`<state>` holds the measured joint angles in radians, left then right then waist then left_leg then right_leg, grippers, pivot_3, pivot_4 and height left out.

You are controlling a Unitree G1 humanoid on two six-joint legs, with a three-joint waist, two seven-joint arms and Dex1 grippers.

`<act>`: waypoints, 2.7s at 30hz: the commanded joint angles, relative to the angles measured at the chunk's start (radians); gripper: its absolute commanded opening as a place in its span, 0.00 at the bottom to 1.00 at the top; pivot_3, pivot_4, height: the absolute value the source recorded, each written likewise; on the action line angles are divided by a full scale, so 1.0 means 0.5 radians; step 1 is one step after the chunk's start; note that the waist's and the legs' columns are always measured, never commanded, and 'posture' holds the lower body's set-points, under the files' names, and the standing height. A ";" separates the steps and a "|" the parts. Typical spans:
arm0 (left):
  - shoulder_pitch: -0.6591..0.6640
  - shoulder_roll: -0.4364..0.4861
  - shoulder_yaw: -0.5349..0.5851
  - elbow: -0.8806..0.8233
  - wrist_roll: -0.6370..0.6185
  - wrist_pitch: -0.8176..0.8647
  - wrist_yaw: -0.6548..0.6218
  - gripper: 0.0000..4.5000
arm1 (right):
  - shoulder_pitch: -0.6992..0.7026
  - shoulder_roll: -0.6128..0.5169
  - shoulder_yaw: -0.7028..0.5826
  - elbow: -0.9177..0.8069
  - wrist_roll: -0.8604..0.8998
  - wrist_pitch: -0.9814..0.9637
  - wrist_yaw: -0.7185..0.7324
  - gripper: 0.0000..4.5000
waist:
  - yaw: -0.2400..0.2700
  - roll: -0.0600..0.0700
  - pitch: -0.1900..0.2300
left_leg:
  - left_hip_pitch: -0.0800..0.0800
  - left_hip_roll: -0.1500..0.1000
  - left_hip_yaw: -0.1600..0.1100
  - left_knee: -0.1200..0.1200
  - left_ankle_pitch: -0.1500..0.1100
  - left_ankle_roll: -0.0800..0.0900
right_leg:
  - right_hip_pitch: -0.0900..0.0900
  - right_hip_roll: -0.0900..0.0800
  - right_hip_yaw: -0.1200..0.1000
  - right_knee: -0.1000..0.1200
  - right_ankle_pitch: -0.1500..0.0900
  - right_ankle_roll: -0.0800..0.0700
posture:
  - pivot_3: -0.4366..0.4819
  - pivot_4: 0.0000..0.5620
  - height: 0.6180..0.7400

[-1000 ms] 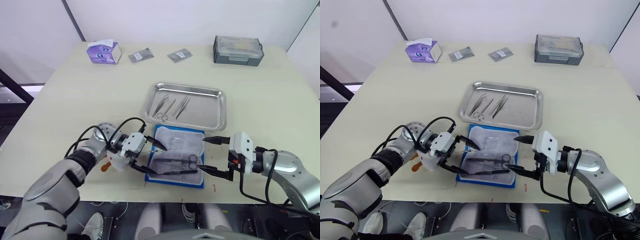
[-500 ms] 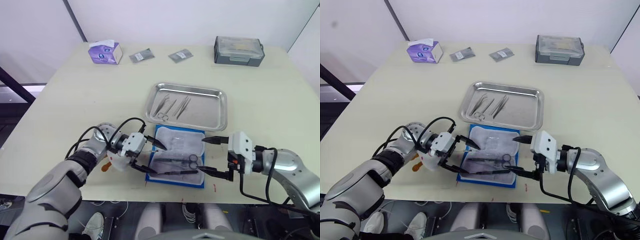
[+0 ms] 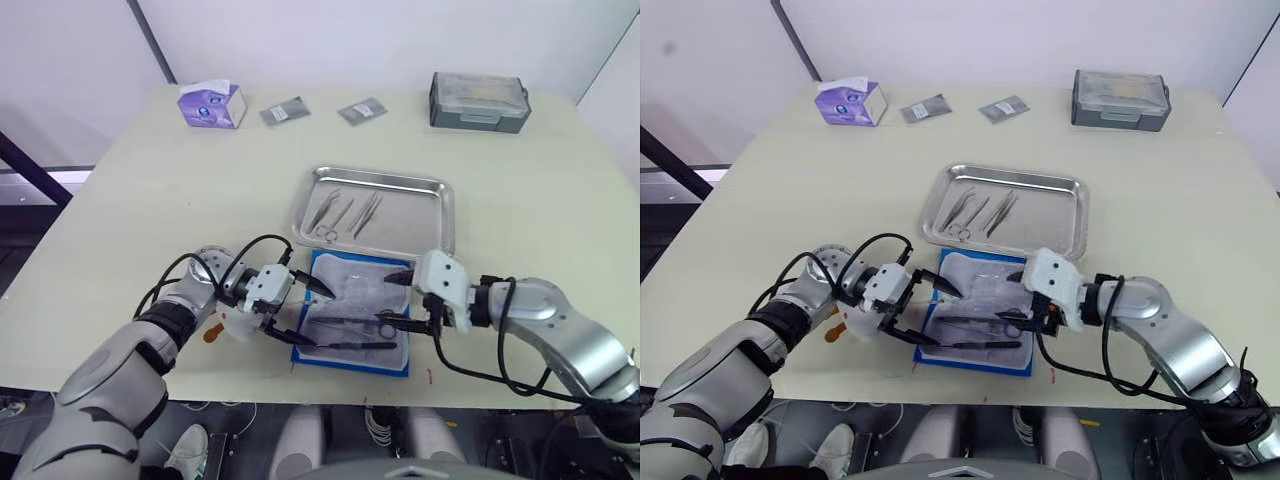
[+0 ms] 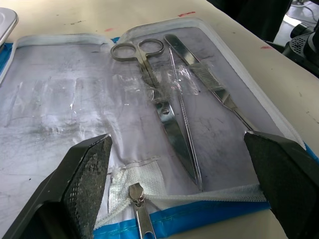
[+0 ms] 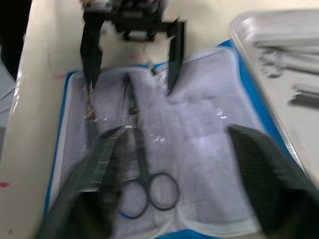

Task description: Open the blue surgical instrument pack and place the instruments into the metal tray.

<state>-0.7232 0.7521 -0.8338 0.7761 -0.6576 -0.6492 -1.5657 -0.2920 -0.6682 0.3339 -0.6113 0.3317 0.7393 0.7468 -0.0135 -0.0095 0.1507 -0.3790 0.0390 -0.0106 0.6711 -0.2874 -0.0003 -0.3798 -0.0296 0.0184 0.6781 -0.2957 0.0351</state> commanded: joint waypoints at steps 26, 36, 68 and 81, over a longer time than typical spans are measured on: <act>0.057 -0.019 -0.082 0.108 0.127 -0.010 -0.098 1.00 | -0.273 0.020 0.547 0.011 -0.429 0.312 -0.079 0.71 | -0.004 0.008 -0.005 | 0.001 0.000 0.000 0.000 0.000 0.000 | 0.000 0.000 0.000 0.001 0.000 0.000 | 0.48 0.27 1.00; 0.050 -0.014 -0.082 0.107 0.131 0.007 -0.098 1.00 | -0.345 0.029 0.628 0.063 -0.419 0.445 0.000 0.59 | -0.004 0.008 -0.005 | 0.001 0.000 -0.001 0.000 0.000 0.000 | 0.000 0.000 0.000 0.000 0.000 0.000 | 0.48 0.27 1.00; 0.026 -0.044 -0.057 0.139 0.154 0.043 -0.098 1.00 | -0.771 -0.162 0.825 -0.180 -0.587 0.604 0.159 0.01 | -0.002 0.009 -0.006 | -0.001 -0.001 -0.002 0.000 0.000 0.000 | -0.001 -0.002 -0.002 0.000 0.000 0.000 | 0.48 0.27 1.00; 0.017 -0.063 -0.052 0.143 0.161 0.051 -0.098 1.00 | -0.784 -0.269 0.721 -0.292 -0.547 0.657 0.203 0.01 | 0.002 0.009 -0.005 | -0.002 -0.002 -0.003 0.000 0.000 0.000 | -0.001 -0.003 -0.003 0.000 0.000 0.000 | 0.48 0.27 1.00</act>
<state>-0.7393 0.7268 -0.8307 0.7993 -0.6392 -0.6345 -1.5683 -0.6605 -0.7922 0.7525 -0.7094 0.0580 1.0644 0.8465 -0.0125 -0.0048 0.1480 -0.3802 0.0379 -0.0121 0.6712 -0.2874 -0.0002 -0.3805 -0.0314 0.0167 0.6778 -0.2958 0.0353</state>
